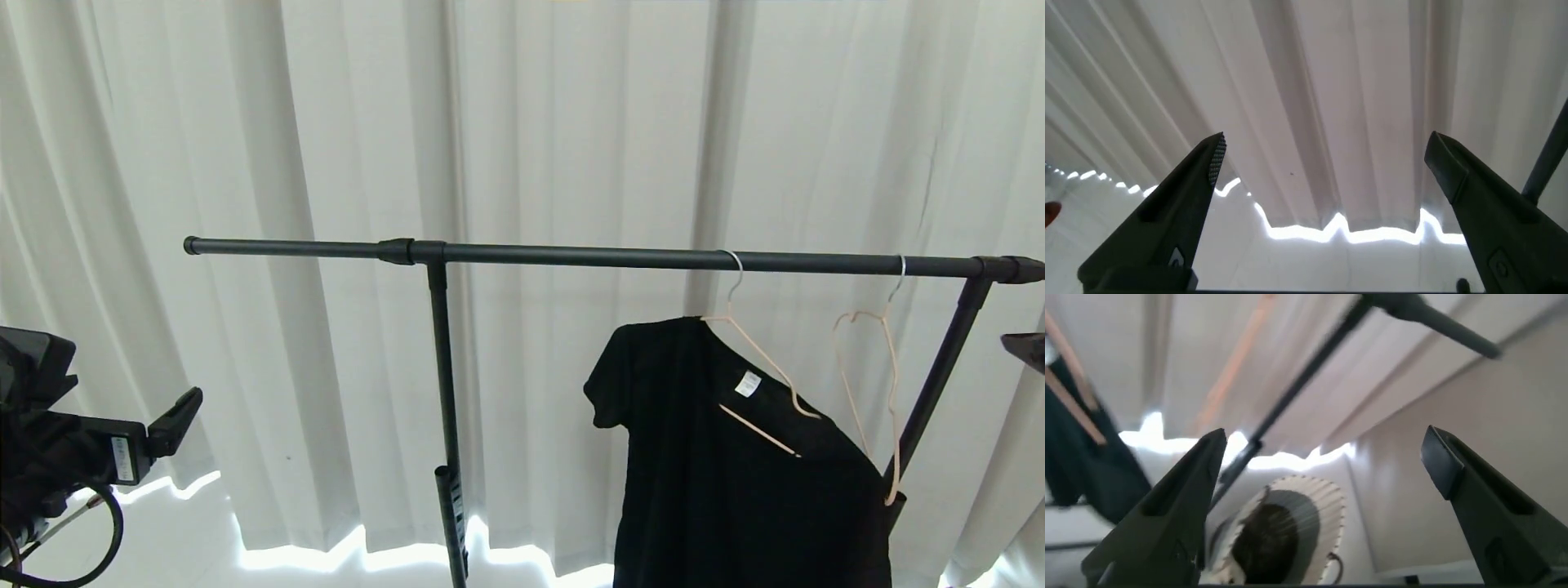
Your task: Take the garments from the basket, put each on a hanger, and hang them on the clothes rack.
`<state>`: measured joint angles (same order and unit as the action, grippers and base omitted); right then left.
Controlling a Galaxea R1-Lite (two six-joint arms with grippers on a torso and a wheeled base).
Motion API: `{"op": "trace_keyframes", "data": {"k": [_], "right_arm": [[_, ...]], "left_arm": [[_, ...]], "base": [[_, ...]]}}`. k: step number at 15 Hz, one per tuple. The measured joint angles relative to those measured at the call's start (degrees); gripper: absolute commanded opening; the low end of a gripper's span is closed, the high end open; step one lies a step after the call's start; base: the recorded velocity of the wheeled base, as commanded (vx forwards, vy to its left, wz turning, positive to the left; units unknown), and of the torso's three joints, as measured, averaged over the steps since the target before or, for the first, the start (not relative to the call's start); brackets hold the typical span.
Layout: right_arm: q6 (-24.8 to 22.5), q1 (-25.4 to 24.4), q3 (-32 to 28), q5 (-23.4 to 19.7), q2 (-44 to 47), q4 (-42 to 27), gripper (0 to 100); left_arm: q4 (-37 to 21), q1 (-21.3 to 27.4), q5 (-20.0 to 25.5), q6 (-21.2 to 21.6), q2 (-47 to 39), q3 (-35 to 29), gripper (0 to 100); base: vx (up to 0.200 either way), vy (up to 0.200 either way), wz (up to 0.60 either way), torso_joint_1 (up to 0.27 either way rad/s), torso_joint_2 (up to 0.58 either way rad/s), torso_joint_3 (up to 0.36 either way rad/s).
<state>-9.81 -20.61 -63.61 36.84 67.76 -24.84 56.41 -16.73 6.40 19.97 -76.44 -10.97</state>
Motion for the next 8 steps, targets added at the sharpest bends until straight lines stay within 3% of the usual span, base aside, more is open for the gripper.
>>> {"op": "trace_keyframes", "data": {"k": [2, 8], "right_arm": [[-2.5, 3.8, 3.9, 0.0, -3.3, 4.8, 100], [-6.6, 10.4, 13.6, 0.0, -8.9, 15.7, 100]], "left_arm": [[0.0, -0.2, 0.0, 0.2, 0.4, 0.3, 100], [0.0, 0.0, 0.0, 0.5, 0.4, 0.8, 100]], "base": [[0.000, 0.000, 0.00, 0.000, 0.00, 0.000], [-0.200, 0.000, 0.00, 0.004, 0.00, 0.001]]}}
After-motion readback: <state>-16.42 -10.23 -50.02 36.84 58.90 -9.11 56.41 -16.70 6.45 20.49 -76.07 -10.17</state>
